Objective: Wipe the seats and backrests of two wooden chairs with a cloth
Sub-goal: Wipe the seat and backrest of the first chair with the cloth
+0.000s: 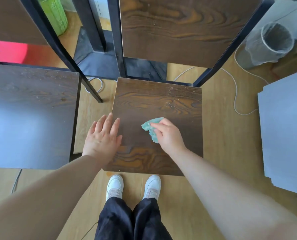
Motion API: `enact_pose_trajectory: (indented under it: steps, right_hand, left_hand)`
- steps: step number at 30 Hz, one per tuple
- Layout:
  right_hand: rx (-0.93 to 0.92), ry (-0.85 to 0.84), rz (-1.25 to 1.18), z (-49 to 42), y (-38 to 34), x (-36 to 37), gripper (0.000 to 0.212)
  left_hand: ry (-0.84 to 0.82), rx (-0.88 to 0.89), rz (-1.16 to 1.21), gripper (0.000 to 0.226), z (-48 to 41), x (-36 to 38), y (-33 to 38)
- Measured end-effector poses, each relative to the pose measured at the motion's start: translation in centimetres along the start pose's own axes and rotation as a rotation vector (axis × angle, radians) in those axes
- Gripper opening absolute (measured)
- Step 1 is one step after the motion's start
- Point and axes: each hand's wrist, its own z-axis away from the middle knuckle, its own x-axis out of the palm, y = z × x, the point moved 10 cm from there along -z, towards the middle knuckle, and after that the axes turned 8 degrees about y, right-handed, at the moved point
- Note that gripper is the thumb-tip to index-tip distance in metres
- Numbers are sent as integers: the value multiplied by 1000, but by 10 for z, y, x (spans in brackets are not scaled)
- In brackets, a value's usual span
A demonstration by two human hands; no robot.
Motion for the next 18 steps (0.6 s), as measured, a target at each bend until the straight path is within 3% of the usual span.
enact_pose_trajectory:
  steps: [6, 18]
  right_hand:
    - [204, 154, 91, -92, 64, -61, 29]
    - [195, 161, 161, -187, 90, -72, 31]
  left_hand:
    - [7, 24, -5, 61, -46, -7, 18]
    - [7, 56, -7, 62, -93, 9, 29]
